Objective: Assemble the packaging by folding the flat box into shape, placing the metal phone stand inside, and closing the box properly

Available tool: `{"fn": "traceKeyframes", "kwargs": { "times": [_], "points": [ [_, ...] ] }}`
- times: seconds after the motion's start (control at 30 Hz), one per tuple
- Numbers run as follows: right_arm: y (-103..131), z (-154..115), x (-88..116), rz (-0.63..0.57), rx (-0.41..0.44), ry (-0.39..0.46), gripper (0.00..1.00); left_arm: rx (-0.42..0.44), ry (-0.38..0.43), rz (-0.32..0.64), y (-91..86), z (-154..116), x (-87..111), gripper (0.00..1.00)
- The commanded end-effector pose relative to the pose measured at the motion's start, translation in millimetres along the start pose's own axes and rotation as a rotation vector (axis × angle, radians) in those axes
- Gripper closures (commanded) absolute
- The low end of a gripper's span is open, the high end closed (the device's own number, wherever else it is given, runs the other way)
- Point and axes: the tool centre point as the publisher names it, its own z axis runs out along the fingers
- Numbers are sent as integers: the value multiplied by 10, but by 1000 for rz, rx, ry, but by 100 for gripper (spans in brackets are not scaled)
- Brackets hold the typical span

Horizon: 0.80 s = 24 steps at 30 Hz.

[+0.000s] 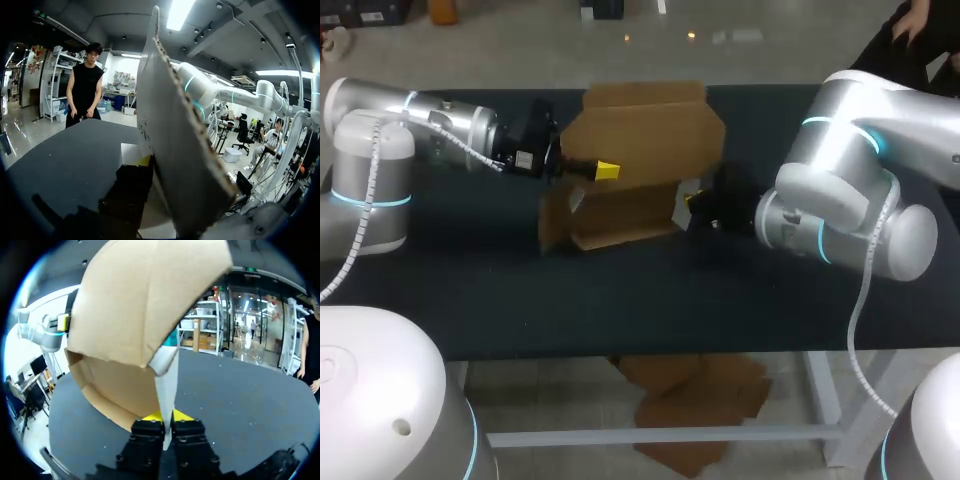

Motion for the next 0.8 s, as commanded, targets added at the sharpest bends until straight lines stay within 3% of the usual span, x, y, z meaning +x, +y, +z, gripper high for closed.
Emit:
{"fn": "traceKeyframes", "kwargs": {
  "times": [0.03,0.27,0.5,0.57,0.8],
  "points": [
    [-1,-39,40,1,-14,-903,100,-6,-28,18,-52,7,109,0],
    [52,-131,-18,25,-29,-836,100,-49,-61,90,-123,-30,279,0],
    [101,-235,-100,67,-53,-635,100,-108,-100,129,-81,-100,418,0],
    [104,-268,-133,62,-49,-623,100,-106,-104,127,-64,-132,451,0],
    [137,-329,-147,30,-26,-464,100,-111,-121,136,-57,-204,553,0]
  ]
}}
